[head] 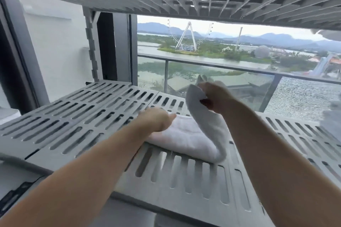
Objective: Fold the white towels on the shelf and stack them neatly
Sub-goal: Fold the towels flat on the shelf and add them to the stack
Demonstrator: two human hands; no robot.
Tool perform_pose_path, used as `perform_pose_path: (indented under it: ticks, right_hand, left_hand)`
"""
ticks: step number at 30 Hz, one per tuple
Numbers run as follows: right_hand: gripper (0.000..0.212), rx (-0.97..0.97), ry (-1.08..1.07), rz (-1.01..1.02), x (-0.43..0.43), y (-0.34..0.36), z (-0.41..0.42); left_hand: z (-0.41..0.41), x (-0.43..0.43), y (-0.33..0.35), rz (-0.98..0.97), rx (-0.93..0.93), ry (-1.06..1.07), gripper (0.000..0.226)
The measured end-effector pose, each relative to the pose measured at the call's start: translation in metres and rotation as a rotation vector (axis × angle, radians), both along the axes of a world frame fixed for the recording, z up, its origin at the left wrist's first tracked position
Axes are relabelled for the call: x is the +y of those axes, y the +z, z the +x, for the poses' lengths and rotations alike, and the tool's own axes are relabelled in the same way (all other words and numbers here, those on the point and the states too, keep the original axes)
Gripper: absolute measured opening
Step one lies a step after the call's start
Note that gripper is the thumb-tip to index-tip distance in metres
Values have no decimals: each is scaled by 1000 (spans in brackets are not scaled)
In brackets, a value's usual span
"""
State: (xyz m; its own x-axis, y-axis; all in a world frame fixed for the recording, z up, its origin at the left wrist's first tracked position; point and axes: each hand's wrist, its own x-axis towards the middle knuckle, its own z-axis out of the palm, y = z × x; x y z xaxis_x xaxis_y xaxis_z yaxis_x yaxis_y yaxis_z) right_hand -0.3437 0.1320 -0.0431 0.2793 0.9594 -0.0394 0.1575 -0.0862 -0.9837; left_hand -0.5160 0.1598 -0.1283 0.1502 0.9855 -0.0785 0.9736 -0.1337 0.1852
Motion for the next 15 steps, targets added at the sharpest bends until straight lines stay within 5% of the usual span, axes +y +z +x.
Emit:
perform_pose_path:
  ticks: [9,15]
  right_hand:
    - [22,-504,-17,-159,44,-33,-92]
    - [13,-669,-25,-75,58,-56,-118]
  left_hand:
    - [-78,28,8,-253,-1029,112,28]
    - [-90,32,11,-372,-1175,148,39]
